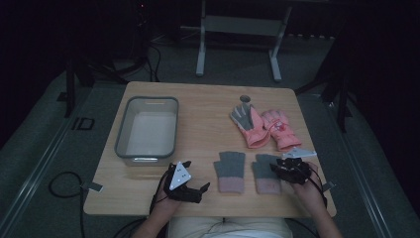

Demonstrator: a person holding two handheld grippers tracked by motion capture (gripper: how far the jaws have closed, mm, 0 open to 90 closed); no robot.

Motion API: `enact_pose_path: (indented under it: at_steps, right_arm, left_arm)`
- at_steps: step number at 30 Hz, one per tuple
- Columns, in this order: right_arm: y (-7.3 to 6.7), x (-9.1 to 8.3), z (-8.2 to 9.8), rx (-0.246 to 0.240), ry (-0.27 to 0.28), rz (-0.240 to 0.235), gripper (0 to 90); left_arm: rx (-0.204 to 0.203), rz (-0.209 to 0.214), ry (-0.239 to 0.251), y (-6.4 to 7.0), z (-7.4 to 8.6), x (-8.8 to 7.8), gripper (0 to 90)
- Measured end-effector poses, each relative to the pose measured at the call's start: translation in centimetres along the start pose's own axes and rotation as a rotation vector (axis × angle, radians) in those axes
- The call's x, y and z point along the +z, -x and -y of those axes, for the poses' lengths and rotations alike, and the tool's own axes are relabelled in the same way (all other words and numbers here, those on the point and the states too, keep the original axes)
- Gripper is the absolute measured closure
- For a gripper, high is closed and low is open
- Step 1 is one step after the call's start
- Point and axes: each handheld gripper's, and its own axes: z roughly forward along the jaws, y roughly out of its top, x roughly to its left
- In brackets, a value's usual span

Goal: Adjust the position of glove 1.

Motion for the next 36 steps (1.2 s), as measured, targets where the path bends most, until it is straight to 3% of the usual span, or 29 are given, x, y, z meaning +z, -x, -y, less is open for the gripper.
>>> enact_pose_path:
  at_steps: [4,7,13,19,24,27,32,36]
  right_arm:
    - [0.0,0.1,0.0,-0.041,-0.026,-0.046,56.3]
    - [-0.3,0.5,0.2,-0.068,-0.053,-0.053,55.4]
    - [-0.4,1.1,0.8,-0.072,-0.083,-0.057,54.6]
    - [-0.2,2.0,1.4,-0.031,-0.105,-0.055,57.0]
    - [-0.6,2.1,1.1,-0.049,-0.115,-0.036,69.2]
    - [-0.8,2.2,1.1,-0.034,-0.106,-0.028,77.7]
    - [-1.0,2.0,1.0,0.014,-0.106,-0.013,84.9]
    - [-1.0,0.8,0.2,0.064,-0.056,-0.011,85.4]
  left_arm:
    - [0.001,-0.004,0.002,0.0,0.0,0.0,1.0]
    - [0.004,-0.004,0.004,0.1,0.0,0.0,1.0]
    - [0.005,0.0,0.004,0.1,0.0,0.0,1.0]
    - [0.004,0.0,0.005,0.1,0.0,0.0,1.0]
    - [0.0,0.0,0.005,0.0,0.0,0.0,1.0]
    - [0.0,-0.002,0.005,0.1,0.0,0.0,1.0]
    - [0.001,-0.003,0.005,0.1,0.0,0.0,1.1]
    - [-0.001,0.0,0.006,0.0,0.0,-0.1,1.0]
